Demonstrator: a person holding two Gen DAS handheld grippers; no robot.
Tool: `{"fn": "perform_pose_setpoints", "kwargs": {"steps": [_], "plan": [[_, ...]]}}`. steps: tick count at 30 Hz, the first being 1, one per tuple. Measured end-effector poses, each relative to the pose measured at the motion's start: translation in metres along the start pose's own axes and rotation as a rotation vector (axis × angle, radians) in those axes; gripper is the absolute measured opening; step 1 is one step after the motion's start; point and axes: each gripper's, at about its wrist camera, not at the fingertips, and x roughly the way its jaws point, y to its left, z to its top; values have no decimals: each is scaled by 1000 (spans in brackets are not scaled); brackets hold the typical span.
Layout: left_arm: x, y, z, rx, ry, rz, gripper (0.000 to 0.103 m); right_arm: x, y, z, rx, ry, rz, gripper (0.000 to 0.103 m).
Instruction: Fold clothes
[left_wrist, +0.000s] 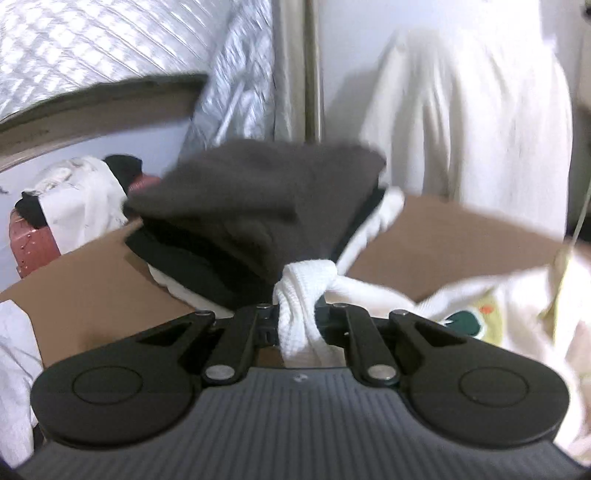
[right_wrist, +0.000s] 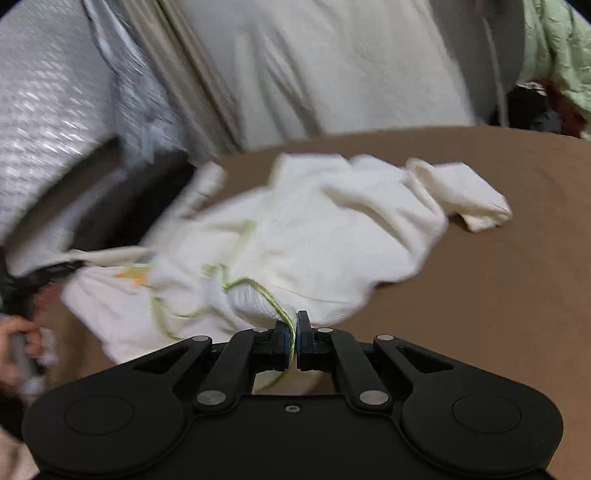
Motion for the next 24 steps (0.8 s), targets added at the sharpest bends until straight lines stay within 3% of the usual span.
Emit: {"fn": "perform_pose_setpoints", "kwargs": {"steps": [2,3,4,7,9,10,11,13,15,17,18,20,22,23,24], "plan": [[-2,10,3,-34,21,16,22,-23,3,-5,8,-31,71,4],[9,10,-2,-14,80,44,36,-32,4,-11,-1,-30,88,4],[20,10,-7,5,139,72,67,-40,1,-18,-2,-26,95,4],[46,7,-20,62,293,133,58,-32,-14,-46,83,65,78,4],[21,-8,-15,93,229,10,60,-19,-19,-61,124,141,59,4],[-2,-18,-9,110,142,-77,63,-14,-14,-62,97,161,49,4],[-24,-28,-4,129,63,-151,68,-10,-10,-59,68,160,49,4],[-57,-51,-4,169,-18,-237,73,-10,1,-51,20,132,66,4],[-70,-69,-14,168,27,-385,73,-10,7,-46,11,106,83,4],[-69,-87,-32,137,172,-620,79,-8,10,-46,3,94,80,4],[-67,-101,-43,146,236,-665,79,-7,10,-47,0,92,75,4],[-63,-134,-65,231,303,-601,79,-4,9,-51,-11,105,54,4],[-58,-173,-83,379,308,-361,79,-1,10,-54,-26,123,42,4],[-53,-187,-91,417,308,-283,79,1,11,-55,-30,128,40,4],[-48,-194,-96,425,311,-259,79,2,12,-55,-31,126,41,4]]}}
